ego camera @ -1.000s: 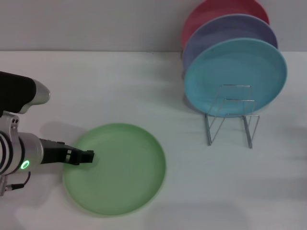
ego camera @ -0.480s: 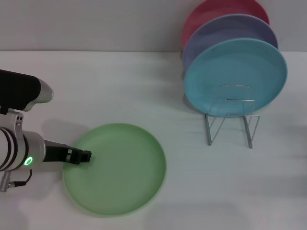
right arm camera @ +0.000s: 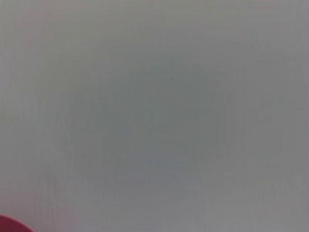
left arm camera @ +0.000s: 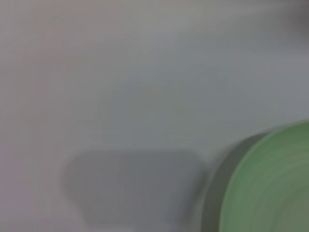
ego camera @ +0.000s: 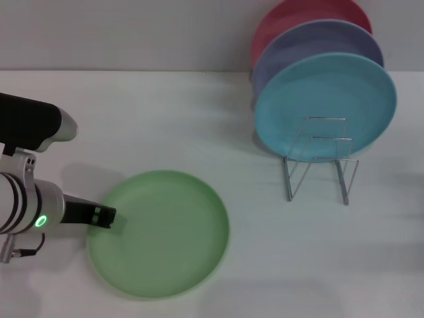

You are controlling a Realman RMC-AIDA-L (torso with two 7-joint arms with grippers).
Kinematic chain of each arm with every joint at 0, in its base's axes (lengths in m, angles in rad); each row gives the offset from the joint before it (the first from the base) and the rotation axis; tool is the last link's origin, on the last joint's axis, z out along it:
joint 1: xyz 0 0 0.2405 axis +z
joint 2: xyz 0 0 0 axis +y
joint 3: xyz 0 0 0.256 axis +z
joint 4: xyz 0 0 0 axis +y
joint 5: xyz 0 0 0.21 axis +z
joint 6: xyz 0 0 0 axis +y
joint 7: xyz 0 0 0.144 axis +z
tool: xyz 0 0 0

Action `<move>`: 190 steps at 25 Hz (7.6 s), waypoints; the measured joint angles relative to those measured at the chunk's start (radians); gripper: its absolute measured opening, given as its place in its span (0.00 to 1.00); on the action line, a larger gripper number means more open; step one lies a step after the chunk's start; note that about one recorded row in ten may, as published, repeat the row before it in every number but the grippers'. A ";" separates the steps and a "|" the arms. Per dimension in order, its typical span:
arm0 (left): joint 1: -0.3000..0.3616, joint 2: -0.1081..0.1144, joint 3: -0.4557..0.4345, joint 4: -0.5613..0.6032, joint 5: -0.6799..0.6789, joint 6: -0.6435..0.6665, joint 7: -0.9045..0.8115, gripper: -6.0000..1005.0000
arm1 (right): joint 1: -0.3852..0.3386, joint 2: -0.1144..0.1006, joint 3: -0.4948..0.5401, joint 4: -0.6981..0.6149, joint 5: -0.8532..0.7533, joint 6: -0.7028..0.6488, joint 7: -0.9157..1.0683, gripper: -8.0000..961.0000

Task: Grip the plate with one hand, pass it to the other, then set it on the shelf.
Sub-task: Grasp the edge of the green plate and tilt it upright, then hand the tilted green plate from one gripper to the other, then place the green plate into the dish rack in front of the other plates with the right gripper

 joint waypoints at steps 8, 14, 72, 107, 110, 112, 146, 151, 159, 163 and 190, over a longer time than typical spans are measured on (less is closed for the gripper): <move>-0.006 -0.001 -0.002 0.001 0.000 0.002 0.001 0.15 | 0.000 -0.001 0.000 0.005 0.000 0.000 -0.001 0.85; -0.007 -0.001 -0.001 -0.004 0.000 0.003 0.008 0.14 | -0.009 -0.001 -0.003 0.026 -0.002 0.002 0.003 0.85; 0.135 0.002 0.008 -0.252 0.026 0.319 0.116 0.05 | 0.465 -0.031 -0.172 1.072 -2.100 -0.299 2.118 0.85; 0.123 0.002 0.013 -0.255 -0.049 0.317 0.155 0.05 | 0.578 -0.015 -0.289 0.856 -2.156 -0.414 2.127 0.83; 0.124 0.002 0.013 -0.255 -0.052 0.317 0.156 0.05 | 0.570 -0.015 -0.287 0.856 -2.152 -0.426 2.128 0.77; 0.124 0.003 0.013 -0.255 -0.052 0.317 0.156 0.05 | 0.570 -0.015 -0.288 0.856 -2.151 -0.427 2.128 0.72; 0.123 0.000 0.040 -0.267 -0.057 0.307 0.190 0.15 | 0.458 -0.003 -0.304 0.991 -2.149 -0.428 2.060 0.15; 0.122 0.000 0.042 -0.273 -0.058 0.306 0.193 0.34 | 0.450 -0.003 -0.304 1.008 -2.150 -0.426 2.060 0.14; 0.131 0.000 0.044 -0.293 -0.058 0.306 0.193 0.65 | 0.446 -0.003 -0.304 1.011 -2.155 -0.431 2.056 0.11; 0.137 0.001 0.050 -0.302 -0.058 0.303 0.193 0.66 | 0.434 -0.003 -0.304 1.030 -2.155 -0.435 2.048 0.08; 0.344 0.001 0.061 -0.445 0.029 0.533 0.220 0.67 | -0.019 -0.001 -0.251 1.533 -1.843 -0.465 1.565 0.06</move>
